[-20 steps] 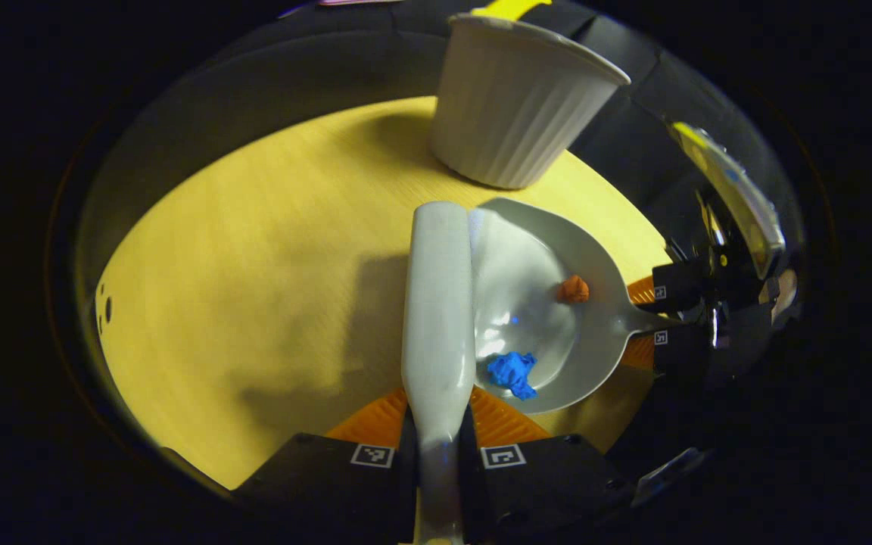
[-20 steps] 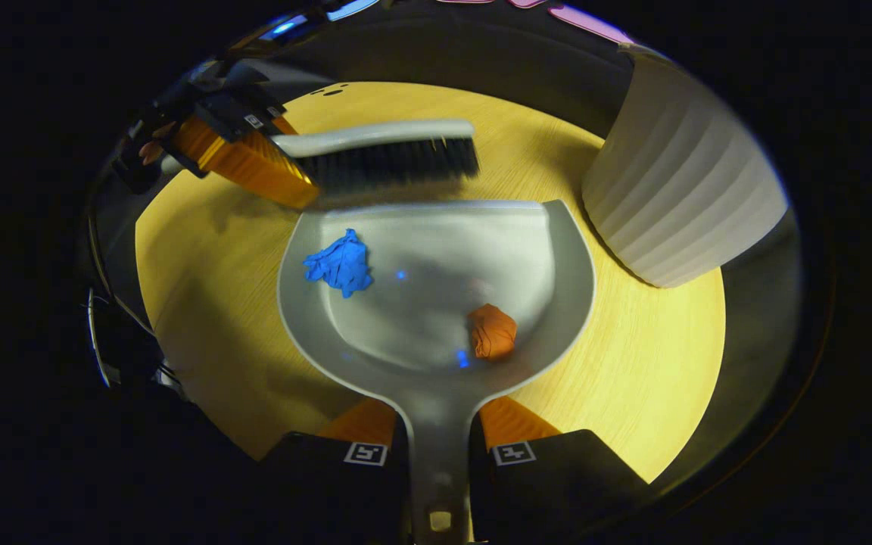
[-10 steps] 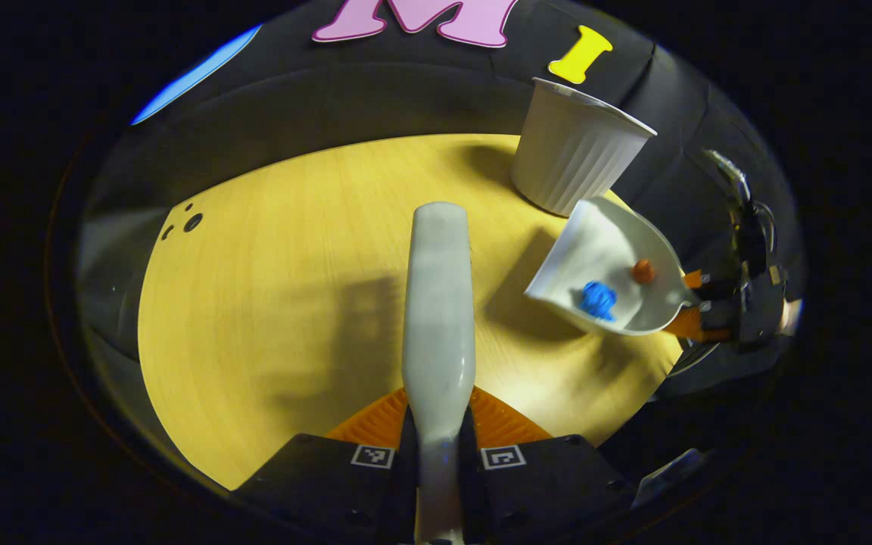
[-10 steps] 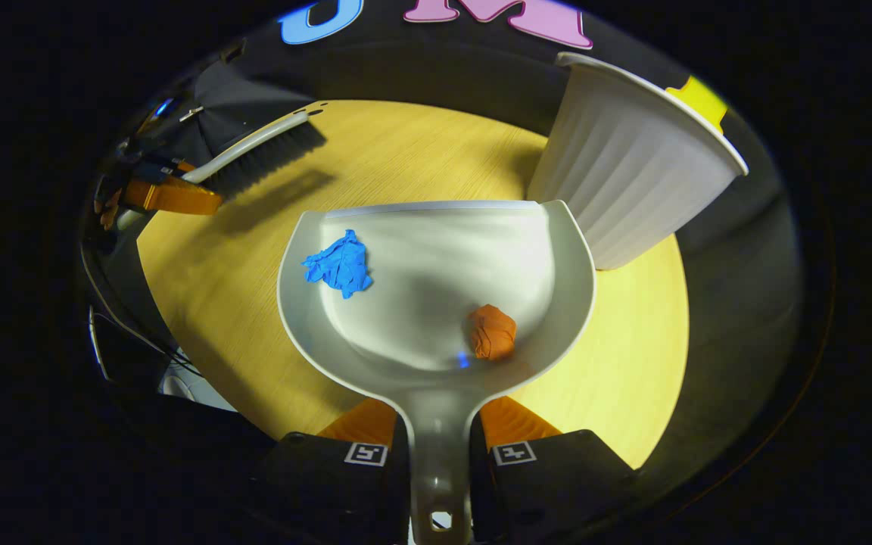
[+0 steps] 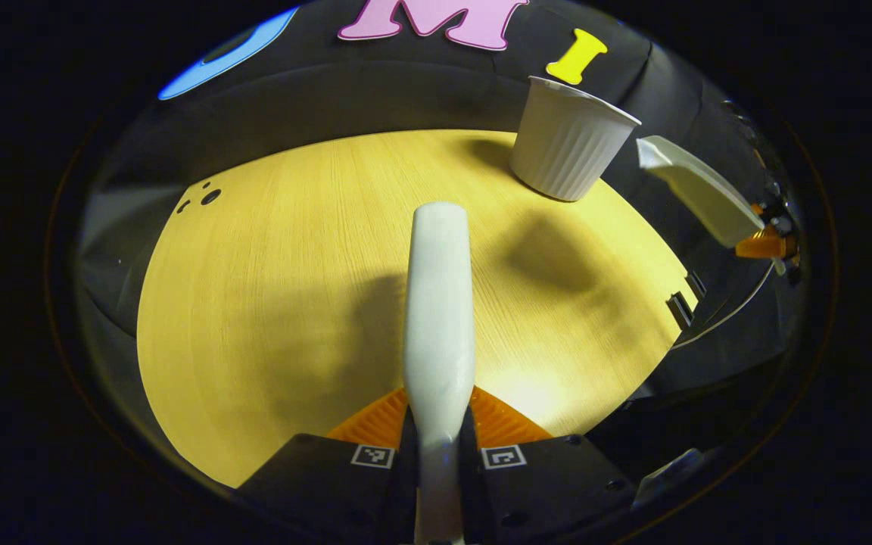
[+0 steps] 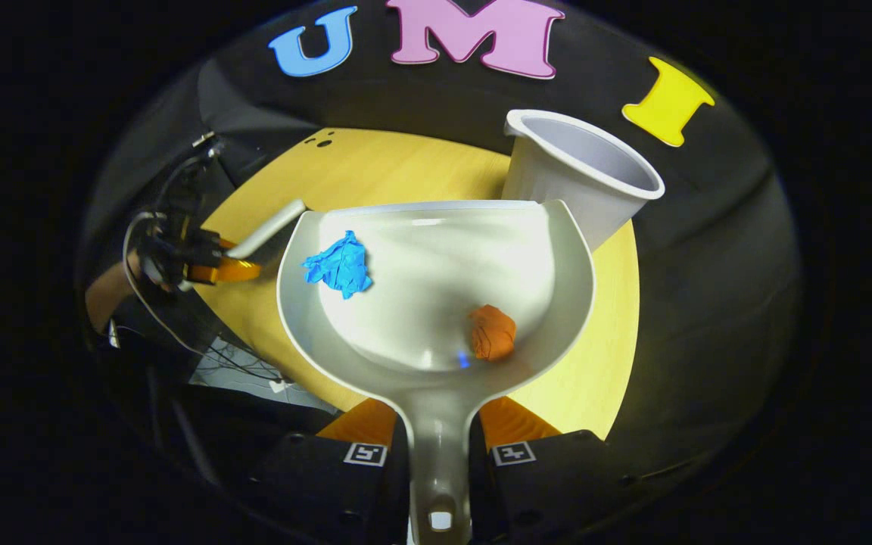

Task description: Pick up the small broom and dustpan from the desktop, sweep the trash into the dustpan with the broom, and then empty the trash into the garbage bin.

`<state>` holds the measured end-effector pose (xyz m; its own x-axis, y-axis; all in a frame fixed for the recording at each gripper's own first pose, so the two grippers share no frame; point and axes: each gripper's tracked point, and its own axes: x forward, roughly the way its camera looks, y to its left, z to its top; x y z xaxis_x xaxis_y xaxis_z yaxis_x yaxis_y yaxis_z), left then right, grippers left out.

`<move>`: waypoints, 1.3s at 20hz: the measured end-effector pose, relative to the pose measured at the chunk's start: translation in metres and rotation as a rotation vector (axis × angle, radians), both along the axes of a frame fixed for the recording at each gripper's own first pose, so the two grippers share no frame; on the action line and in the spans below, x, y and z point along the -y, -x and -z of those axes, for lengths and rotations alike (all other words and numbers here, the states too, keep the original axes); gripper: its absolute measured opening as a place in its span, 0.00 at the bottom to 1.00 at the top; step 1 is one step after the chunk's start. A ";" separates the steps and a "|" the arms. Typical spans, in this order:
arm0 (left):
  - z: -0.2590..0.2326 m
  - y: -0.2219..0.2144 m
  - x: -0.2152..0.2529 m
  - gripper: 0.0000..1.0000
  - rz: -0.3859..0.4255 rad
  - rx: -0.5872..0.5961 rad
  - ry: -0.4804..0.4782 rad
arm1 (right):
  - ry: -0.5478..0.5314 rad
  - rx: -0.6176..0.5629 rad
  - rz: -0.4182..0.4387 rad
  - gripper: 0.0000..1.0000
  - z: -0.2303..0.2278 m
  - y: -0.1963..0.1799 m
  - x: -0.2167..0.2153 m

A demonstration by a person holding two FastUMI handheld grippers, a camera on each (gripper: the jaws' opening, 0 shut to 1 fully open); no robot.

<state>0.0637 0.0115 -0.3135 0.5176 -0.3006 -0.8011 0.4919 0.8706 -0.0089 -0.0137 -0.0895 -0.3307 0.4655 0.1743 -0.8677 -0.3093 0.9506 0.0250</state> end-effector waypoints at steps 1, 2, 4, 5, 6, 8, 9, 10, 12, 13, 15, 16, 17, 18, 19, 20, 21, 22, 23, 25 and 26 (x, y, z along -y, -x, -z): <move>0.001 0.003 0.000 0.27 -0.002 0.005 0.012 | -0.023 -0.004 0.019 0.35 0.001 -0.001 0.000; 0.001 0.005 0.002 0.26 -0.003 0.011 0.018 | -0.039 -0.002 0.037 0.35 0.001 0.000 -0.001; 0.002 0.007 -0.002 0.28 -0.005 0.022 0.021 | -0.029 0.024 0.053 0.35 0.007 -0.002 0.000; 0.003 0.010 -0.003 0.27 -0.009 0.026 0.024 | -0.012 0.040 0.060 0.35 -0.001 -0.006 0.002; 0.002 0.010 -0.005 0.26 -0.024 0.030 0.031 | -0.008 0.051 0.077 0.35 -0.005 -0.011 0.004; 0.004 0.015 -0.014 0.27 -0.069 0.026 0.052 | -0.033 0.063 0.124 0.35 -0.010 -0.020 0.003; 0.004 0.015 -0.019 0.28 -0.088 0.027 0.058 | -0.032 0.072 0.145 0.35 -0.012 -0.026 0.006; 0.003 0.015 -0.025 0.27 -0.104 0.032 0.059 | -0.014 0.090 0.155 0.35 -0.017 -0.034 0.012; 0.000 0.015 -0.039 0.27 -0.138 0.038 0.064 | 0.034 0.120 0.161 0.35 -0.027 -0.068 0.038; 0.000 0.016 -0.046 0.28 -0.154 0.039 0.068 | 0.042 0.119 0.173 0.35 -0.026 -0.082 0.046; -0.004 0.013 -0.054 0.27 -0.187 0.046 0.076 | 0.042 0.098 0.201 0.35 -0.017 -0.098 0.053; -0.006 0.011 -0.058 0.26 -0.206 0.050 0.074 | 0.046 0.084 0.221 0.35 -0.010 -0.110 0.062; -0.008 0.010 -0.065 0.26 -0.220 0.051 0.071 | 0.052 0.078 0.231 0.35 -0.006 -0.118 0.067; -0.010 0.009 -0.072 0.27 -0.234 0.052 0.065 | 0.063 0.081 0.244 0.35 -0.001 -0.128 0.073; -0.012 0.008 -0.076 0.27 -0.242 0.053 0.060 | 0.078 0.087 0.259 0.35 0.002 -0.137 0.080; -0.014 0.007 -0.081 0.27 -0.249 0.055 0.054 | 0.092 0.095 0.275 0.35 0.006 -0.146 0.087; -0.015 0.006 -0.085 0.27 -0.253 0.056 0.050 | 0.104 0.106 0.291 0.35 0.009 -0.155 0.094; -0.017 0.006 -0.087 0.27 -0.255 0.056 0.047 | 0.118 0.113 0.303 0.35 0.014 -0.163 0.101; -0.017 0.006 -0.090 0.28 -0.256 0.053 0.042 | 0.139 0.125 0.318 0.35 0.016 -0.170 0.108; -0.020 0.004 -0.097 0.27 -0.251 0.056 0.014 | 0.203 0.165 0.349 0.36 0.020 -0.184 0.126; -0.022 0.001 -0.099 0.28 -0.245 0.061 0.000 | 0.230 0.182 0.360 0.36 0.021 -0.188 0.131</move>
